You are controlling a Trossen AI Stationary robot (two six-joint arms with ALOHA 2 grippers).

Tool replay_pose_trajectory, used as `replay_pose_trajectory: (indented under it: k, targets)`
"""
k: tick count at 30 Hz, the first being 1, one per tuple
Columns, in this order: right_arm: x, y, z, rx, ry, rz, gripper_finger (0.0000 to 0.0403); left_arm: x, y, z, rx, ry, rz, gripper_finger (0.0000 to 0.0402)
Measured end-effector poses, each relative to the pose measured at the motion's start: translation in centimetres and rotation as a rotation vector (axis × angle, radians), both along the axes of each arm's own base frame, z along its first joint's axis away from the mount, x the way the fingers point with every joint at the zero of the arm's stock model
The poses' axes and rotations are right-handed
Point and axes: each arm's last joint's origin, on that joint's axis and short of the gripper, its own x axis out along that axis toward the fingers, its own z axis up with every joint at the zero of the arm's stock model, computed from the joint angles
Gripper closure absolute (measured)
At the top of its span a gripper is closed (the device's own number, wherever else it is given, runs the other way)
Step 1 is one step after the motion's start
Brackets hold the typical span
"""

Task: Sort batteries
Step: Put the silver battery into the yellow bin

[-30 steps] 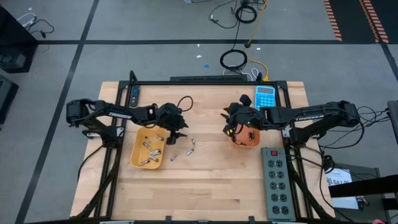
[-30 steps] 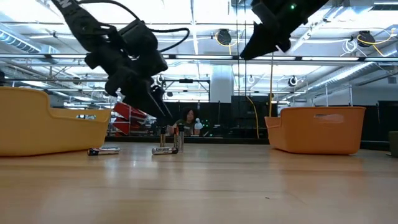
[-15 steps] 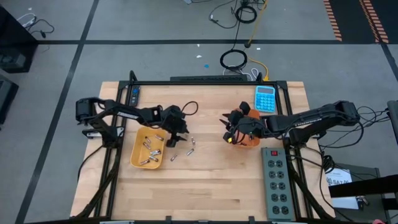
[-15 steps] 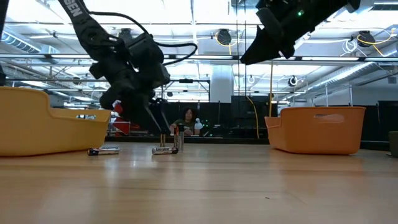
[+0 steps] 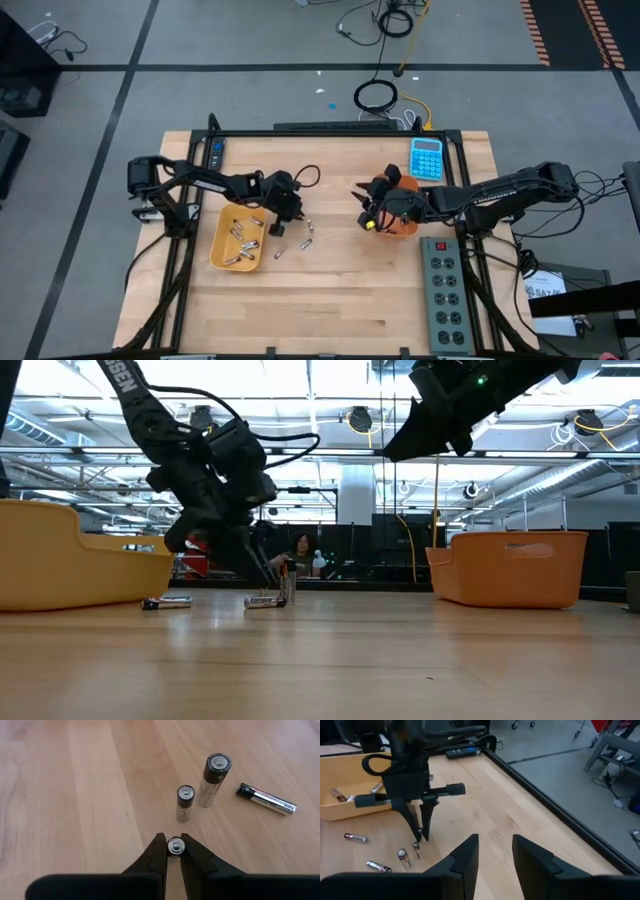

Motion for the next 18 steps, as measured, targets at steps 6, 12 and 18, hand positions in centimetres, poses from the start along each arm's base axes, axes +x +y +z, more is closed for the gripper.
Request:
replay_pose_trajectory:
  k: [6, 12, 18]
  targets:
    - [0.1, -0.6, 0.0, 0.003, -0.005, -0.015, 0.0294, 0.3, -0.4, 1.2, 0.025, 0.012, 0.027, 0.0368]
    - [-0.1, 0.1, -0.2, 0.004, 0.026, 0.01, 0.0294, 0.1, -0.8, 6.9, 0.051, -0.013, 0.123, 0.0368]
    - [-1.1, 0.8, 0.3, -0.004, 0.059, 0.049, 0.0294, -4.0, -4.7, 10.8, -0.127, 0.129, 0.245, 0.0368]
